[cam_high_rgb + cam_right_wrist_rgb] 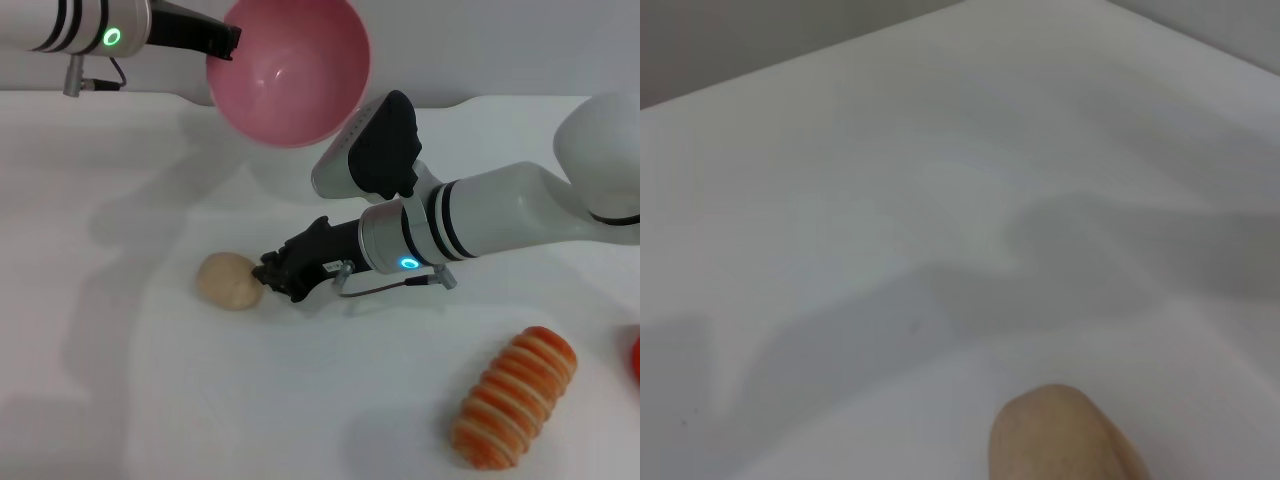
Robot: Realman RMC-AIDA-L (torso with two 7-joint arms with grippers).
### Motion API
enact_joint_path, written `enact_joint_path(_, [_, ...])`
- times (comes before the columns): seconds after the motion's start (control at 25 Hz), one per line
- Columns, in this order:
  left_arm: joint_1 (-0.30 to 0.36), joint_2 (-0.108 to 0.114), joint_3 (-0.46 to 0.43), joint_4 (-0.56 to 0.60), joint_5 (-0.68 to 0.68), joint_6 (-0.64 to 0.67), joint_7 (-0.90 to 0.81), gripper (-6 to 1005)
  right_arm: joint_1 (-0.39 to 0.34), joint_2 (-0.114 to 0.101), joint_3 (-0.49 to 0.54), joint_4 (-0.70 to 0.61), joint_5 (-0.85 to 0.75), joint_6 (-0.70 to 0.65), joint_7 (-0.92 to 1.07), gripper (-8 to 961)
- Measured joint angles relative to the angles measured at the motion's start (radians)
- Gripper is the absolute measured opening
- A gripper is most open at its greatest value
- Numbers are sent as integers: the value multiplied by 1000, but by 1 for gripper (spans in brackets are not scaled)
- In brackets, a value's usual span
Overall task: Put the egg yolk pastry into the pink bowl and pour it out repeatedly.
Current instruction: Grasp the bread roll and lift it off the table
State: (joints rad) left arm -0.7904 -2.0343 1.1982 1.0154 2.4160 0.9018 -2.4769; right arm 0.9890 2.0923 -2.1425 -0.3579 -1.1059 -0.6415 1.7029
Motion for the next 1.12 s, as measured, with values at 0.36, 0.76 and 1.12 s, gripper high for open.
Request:
enact_joint_path(0.36, [16,-1,0,12,0,-1,9,79,11,0,-2,0,-1,2,-1,93])
enact_joint_path(0.76, [21,1,-2,14,0,-18,17,80,8,0,-5,-28,-10,1,-9,47])
enact_joint_path(1.12, [32,11,-2,16,0,-26,16,81,-6,-7,-13,-114,-13,27,-19,214])
